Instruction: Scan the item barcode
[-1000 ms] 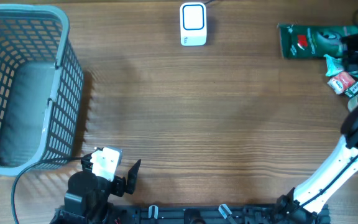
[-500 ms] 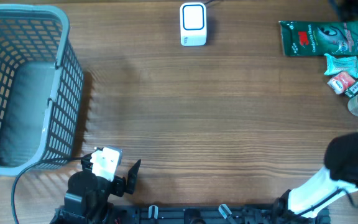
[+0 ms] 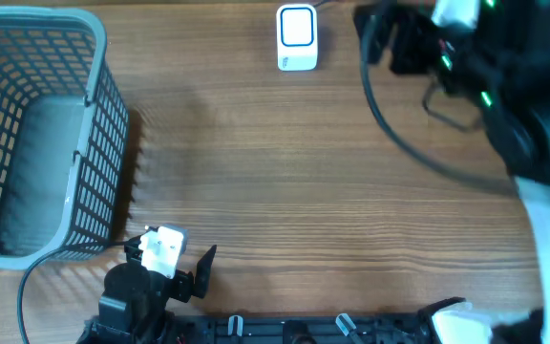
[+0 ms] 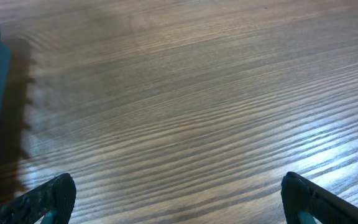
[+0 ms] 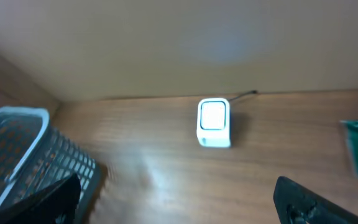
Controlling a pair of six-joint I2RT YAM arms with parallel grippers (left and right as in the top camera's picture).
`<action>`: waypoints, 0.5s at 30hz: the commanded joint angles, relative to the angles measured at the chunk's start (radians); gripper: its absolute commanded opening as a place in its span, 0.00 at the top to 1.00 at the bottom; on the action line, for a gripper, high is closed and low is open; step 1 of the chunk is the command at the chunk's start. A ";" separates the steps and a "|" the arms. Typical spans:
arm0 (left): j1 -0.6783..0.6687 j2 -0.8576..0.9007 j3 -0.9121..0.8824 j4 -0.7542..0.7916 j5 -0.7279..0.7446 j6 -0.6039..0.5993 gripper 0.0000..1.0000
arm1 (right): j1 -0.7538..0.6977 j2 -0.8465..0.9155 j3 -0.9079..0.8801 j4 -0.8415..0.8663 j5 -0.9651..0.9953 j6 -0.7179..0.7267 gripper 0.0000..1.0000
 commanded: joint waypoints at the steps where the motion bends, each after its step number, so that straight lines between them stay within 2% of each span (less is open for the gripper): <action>1: 0.000 -0.002 -0.002 0.002 0.005 0.012 0.00 | 0.003 -0.092 0.009 -0.107 0.092 -0.016 0.01; 8: 0.000 -0.002 -0.002 0.002 0.005 0.012 0.00 | 0.003 -0.129 0.009 -0.253 0.091 -0.011 0.00; 15: 0.000 -0.002 -0.002 0.002 0.005 0.012 0.00 | 0.003 -0.126 0.002 -0.229 0.119 -0.140 0.00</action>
